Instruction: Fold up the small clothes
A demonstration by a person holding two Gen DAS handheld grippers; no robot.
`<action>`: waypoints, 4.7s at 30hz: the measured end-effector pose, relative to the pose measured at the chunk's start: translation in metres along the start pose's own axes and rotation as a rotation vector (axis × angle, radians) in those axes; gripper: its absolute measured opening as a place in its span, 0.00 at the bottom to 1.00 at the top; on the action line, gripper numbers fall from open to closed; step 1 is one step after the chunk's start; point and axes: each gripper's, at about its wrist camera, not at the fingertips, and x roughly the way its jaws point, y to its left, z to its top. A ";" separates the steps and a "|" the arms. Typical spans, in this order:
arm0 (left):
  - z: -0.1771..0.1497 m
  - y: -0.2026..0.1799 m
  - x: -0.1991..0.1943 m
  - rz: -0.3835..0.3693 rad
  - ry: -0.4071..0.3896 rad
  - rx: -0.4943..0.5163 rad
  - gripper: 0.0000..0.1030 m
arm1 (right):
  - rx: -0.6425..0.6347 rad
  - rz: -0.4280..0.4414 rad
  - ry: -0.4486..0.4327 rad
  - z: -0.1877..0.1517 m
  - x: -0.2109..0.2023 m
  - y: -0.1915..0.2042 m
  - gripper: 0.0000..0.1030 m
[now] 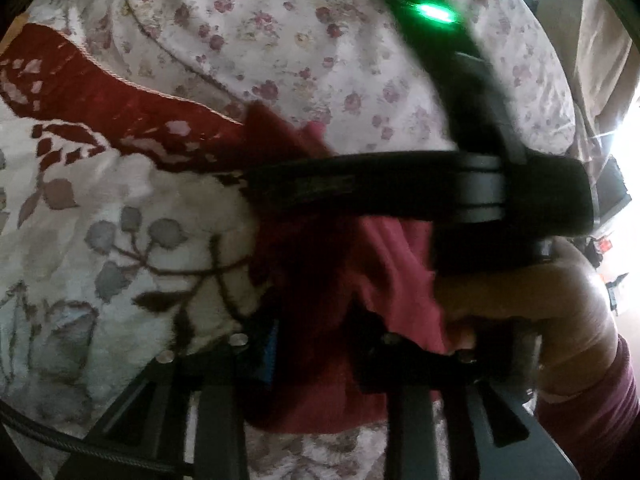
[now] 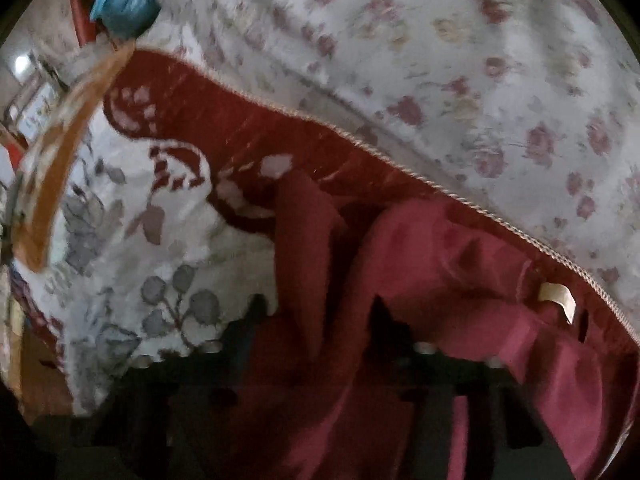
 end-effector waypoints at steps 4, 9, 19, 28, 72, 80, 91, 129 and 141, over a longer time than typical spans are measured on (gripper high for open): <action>-0.005 0.002 -0.006 0.064 -0.051 0.000 0.76 | 0.051 0.056 -0.059 -0.008 -0.026 -0.023 0.35; -0.011 -0.010 0.014 0.135 0.013 0.077 0.74 | 0.110 0.114 -0.091 -0.018 -0.034 -0.039 0.33; -0.016 -0.038 0.001 0.055 -0.001 0.074 0.15 | 0.131 0.145 -0.147 -0.030 -0.064 -0.047 0.29; -0.006 -0.110 -0.008 0.024 -0.002 0.177 0.15 | 0.119 0.092 -0.216 -0.044 -0.130 -0.075 0.29; -0.051 -0.157 0.051 0.200 0.065 0.320 0.62 | 0.416 0.012 -0.310 -0.222 -0.186 -0.188 0.69; -0.049 -0.159 0.049 0.176 0.047 0.352 0.62 | 0.297 -0.008 -0.262 -0.218 -0.167 -0.167 0.14; -0.045 -0.159 0.054 0.179 0.043 0.340 0.63 | 0.326 0.031 -0.225 -0.277 -0.161 -0.167 0.07; -0.046 -0.152 0.065 0.214 0.034 0.347 0.79 | 0.427 -0.202 -0.377 -0.196 -0.198 -0.212 0.79; -0.047 -0.152 0.065 0.214 0.033 0.358 0.80 | 0.320 -0.333 -0.282 -0.228 -0.150 -0.191 0.29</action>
